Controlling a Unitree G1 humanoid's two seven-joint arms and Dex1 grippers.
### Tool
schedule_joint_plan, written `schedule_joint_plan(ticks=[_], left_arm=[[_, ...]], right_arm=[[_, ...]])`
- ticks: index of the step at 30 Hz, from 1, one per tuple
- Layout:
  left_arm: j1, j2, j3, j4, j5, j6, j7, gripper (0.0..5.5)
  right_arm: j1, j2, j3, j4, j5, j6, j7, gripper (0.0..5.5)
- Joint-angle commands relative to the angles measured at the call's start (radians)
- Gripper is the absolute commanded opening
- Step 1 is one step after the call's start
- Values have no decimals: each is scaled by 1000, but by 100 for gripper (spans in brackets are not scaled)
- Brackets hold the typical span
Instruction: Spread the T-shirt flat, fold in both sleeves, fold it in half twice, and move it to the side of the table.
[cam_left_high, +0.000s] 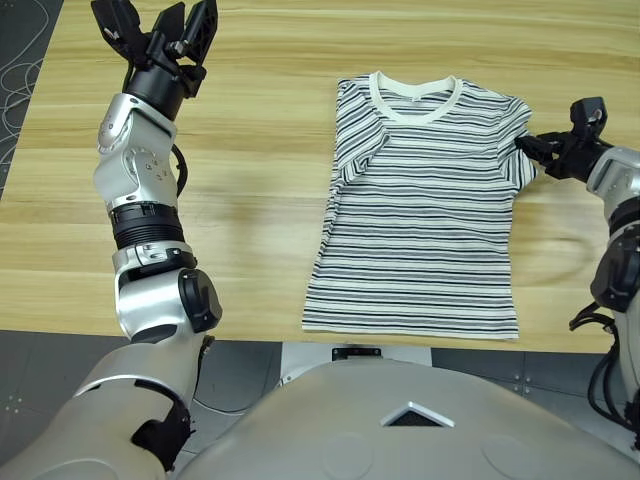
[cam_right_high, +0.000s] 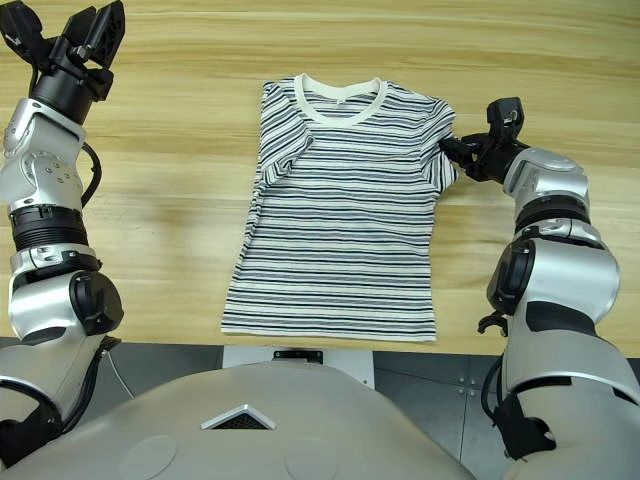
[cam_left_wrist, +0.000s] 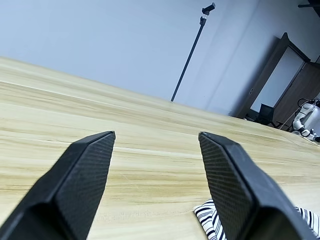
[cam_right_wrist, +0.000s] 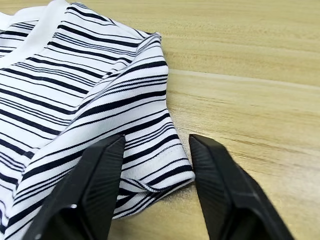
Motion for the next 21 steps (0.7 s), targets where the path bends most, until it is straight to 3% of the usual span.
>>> schedule_joint_plan(ticks=[1,9,21], left_arm=[[-16,8,-4,3,0,18,6,314],[-20,8,-2,7,-2,24,11,314],[-41,-2,-8,44,7,9,13,314]], right_arm=[[32,21,2,15,-12,19,-2,158],[31,21,-1,15,-16,20,-12,13],[16,9,1,15,-21,22,-15,13]])
